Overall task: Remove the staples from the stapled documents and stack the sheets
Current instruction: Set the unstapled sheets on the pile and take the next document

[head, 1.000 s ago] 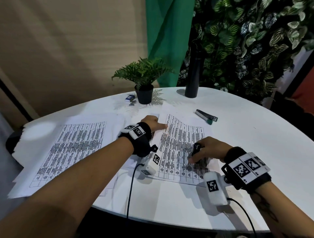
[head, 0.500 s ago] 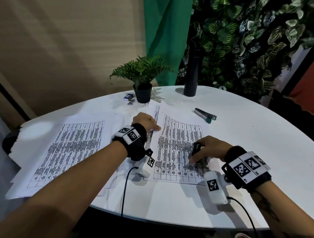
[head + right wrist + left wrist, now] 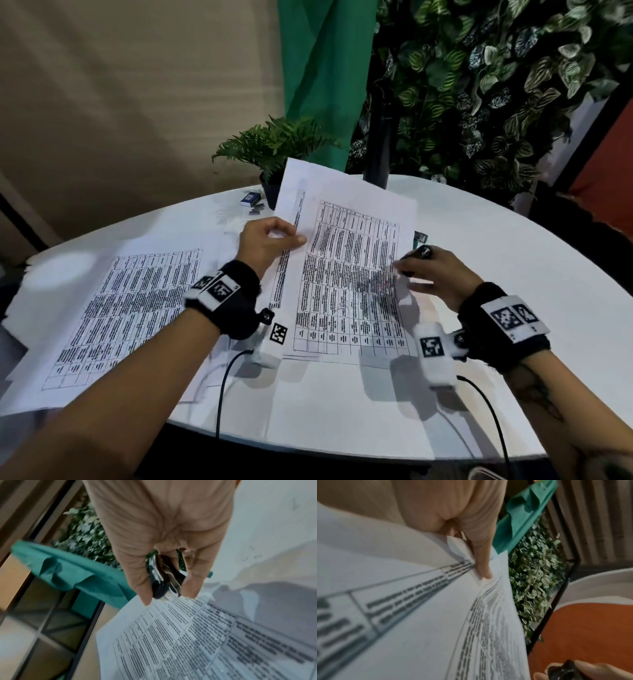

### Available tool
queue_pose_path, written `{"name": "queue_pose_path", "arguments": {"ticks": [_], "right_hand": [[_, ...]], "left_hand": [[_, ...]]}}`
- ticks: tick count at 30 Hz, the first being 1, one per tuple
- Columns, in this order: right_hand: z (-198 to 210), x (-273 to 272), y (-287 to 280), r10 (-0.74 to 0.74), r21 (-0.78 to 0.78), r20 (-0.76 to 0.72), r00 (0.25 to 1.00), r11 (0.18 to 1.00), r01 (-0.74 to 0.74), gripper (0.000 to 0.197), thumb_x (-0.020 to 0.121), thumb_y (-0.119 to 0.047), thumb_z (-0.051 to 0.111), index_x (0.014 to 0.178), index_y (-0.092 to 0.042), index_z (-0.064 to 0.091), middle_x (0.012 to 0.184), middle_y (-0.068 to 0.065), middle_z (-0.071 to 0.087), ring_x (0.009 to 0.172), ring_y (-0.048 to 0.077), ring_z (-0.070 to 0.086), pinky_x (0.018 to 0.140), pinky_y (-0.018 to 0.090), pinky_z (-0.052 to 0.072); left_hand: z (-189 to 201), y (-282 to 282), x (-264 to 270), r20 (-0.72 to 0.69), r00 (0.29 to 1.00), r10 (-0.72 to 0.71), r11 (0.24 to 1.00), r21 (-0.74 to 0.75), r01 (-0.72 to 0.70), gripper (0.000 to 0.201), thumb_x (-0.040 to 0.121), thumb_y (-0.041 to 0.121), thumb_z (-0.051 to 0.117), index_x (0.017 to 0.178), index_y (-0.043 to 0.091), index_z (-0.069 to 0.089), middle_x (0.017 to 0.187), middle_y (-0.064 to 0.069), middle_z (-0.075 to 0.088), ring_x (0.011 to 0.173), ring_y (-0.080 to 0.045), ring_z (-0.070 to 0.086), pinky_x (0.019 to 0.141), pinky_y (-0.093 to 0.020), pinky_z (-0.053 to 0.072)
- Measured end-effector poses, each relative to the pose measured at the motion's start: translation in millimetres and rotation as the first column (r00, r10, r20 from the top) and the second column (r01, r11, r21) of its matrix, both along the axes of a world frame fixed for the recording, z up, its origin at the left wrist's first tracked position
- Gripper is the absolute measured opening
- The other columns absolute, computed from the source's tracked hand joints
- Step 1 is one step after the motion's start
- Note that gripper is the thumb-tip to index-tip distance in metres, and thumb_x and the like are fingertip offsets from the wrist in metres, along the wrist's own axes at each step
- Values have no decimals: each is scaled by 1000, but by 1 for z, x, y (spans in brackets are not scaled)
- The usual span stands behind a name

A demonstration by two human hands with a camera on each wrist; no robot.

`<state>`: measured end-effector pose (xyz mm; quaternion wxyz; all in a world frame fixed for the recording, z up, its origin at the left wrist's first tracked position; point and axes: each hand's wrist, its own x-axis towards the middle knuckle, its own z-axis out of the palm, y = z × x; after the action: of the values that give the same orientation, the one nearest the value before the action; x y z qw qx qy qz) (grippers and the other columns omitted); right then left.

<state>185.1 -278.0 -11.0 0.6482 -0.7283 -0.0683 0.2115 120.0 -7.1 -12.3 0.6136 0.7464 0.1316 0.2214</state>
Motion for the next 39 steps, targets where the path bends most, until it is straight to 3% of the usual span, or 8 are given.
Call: {"name": "queue_pose_path", "arguments": {"ticks": [4, 10, 14, 18, 22, 31, 36, 39], "right_hand": [[11, 6, 3, 41, 215, -52, 998, 976, -29, 21, 69, -13, 71, 86, -12, 59, 85, 4, 64, 80, 12, 67, 63, 20, 52], [37, 20, 2, 66, 468, -16, 998, 882, -51, 67, 23, -28, 96, 81, -9, 67, 79, 5, 70, 84, 17, 70, 54, 14, 51], [48, 15, -2, 120, 491, 80, 989, 859, -144, 70, 29, -30, 96, 89, -9, 67, 84, 7, 71, 90, 17, 68, 52, 15, 48], [56, 7, -8, 158, 476, 146, 977, 854, -209, 58, 29, -32, 95, 81, -18, 75, 85, 4, 73, 92, 16, 68, 55, 12, 48], [66, 3, -9, 213, 403, 188, 959, 874, -273, 59, 29, -36, 95, 83, -22, 75, 86, 1, 73, 91, 14, 68, 58, 12, 49], [72, -12, -15, 212, 280, 305, 929, 912, -300, 75, 30, -44, 92, 96, -17, 68, 88, 4, 74, 67, 5, 64, 50, 14, 46], [98, -11, -11, 173, 291, 367, 914, 912, -289, 65, 30, -42, 93, 88, -20, 72, 88, 4, 74, 66, 5, 65, 52, 15, 49], [127, -12, -12, 142, 310, 485, 863, 895, -321, 60, 36, -39, 92, 90, -22, 72, 91, 0, 74, 81, 9, 68, 62, 17, 53]], "left_hand": [[6, 1, -7, 117, 992, -39, 997, -64, 47, 26, 70, -6, 76, 66, 13, 58, 68, 2, 57, 65, -5, 58, 64, -18, 48], [19, 8, -10, 225, 971, -77, 985, -131, 108, 42, 72, -16, 67, 69, 14, 39, 65, 12, 52, 60, 2, 52, 62, -17, 50], [27, 13, -15, 240, 969, -55, 972, -208, 107, 47, 71, -10, 72, 91, 16, 39, 75, 7, 71, 68, -1, 68, 62, -19, 52], [30, 19, -18, 233, 970, -70, 952, -275, 135, 79, 49, 15, 83, 116, 9, 42, 102, -4, 69, 85, -13, 71, 72, -24, 55], [31, 18, -19, 227, 964, -136, 945, -264, 195, 92, 55, 13, 82, 134, -1, 37, 118, -9, 65, 102, -19, 67, 83, -27, 53], [41, 15, -30, 172, 956, -239, 951, -160, 266, 53, 59, 30, 81, 108, 17, 66, 104, 2, 73, 101, -14, 68, 91, -32, 52], [74, 13, -26, 227, 952, -207, 973, -54, 225, 26, 74, 9, 74, 99, 13, 68, 94, 8, 74, 95, -9, 69, 93, -31, 52], [109, 13, -23, 336, 928, -158, 985, -14, 172, 21, 74, 1, 72, 87, 18, 72, 80, 11, 74, 80, -6, 70, 78, -25, 56]]}}
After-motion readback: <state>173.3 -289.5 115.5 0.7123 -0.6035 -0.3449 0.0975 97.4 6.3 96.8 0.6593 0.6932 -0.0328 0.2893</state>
